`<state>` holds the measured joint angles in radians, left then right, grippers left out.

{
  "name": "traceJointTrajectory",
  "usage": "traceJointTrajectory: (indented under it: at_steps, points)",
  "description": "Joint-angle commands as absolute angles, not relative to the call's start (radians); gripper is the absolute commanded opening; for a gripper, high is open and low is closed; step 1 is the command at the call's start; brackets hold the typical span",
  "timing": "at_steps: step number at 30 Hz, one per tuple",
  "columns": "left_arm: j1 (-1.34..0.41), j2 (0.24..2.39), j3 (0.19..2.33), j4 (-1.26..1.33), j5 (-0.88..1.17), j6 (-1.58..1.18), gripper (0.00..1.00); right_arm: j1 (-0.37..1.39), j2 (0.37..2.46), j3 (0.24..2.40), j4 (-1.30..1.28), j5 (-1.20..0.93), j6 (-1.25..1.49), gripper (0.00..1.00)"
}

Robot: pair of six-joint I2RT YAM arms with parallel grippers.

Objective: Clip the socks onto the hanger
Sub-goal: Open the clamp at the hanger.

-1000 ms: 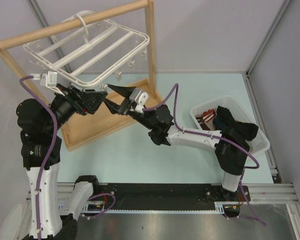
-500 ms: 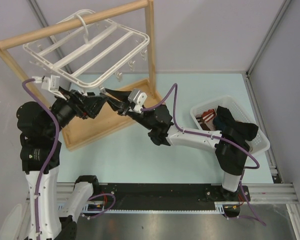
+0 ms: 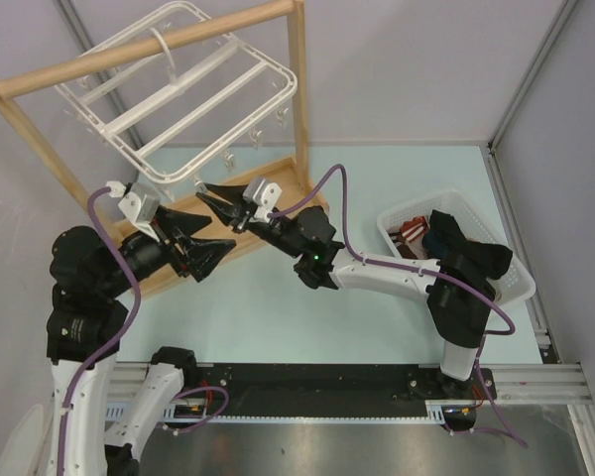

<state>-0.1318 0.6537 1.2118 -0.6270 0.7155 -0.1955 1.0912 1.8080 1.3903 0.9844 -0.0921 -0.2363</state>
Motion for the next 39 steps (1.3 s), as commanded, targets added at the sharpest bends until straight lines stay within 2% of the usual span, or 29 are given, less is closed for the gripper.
traceJointTrajectory:
  at_steps: [1,5,8,11,17,26,39]
  points:
    - [-0.138,0.666,1.282,-0.482,0.741,-0.250,0.82,1.097,1.753,1.434,0.954,-0.121,-0.213,0.11]
    - [-0.138,0.663,1.322,-0.511,0.462,-0.281,0.81,1.094,1.735,1.433,0.925,-0.146,-0.180,0.09]
    - [-0.138,0.658,1.319,-0.526,0.303,-0.299,0.76,1.085,1.721,1.434,0.911,-0.169,-0.152,0.09]
    - [-0.138,0.670,1.316,-0.537,0.252,-0.328,0.74,1.071,1.703,1.434,0.884,-0.196,-0.112,0.09]
    - [-0.137,0.686,1.312,-0.486,0.250,-0.434,0.75,1.055,1.668,1.434,0.819,-0.218,-0.064,0.08]
    - [-0.137,0.739,1.322,-0.425,0.449,-0.482,0.74,1.031,1.655,1.436,0.798,-0.230,-0.009,0.08]
    - [-0.138,0.785,1.302,-0.371,0.397,-0.497,0.72,1.032,1.648,1.434,0.781,-0.213,-0.005,0.06]
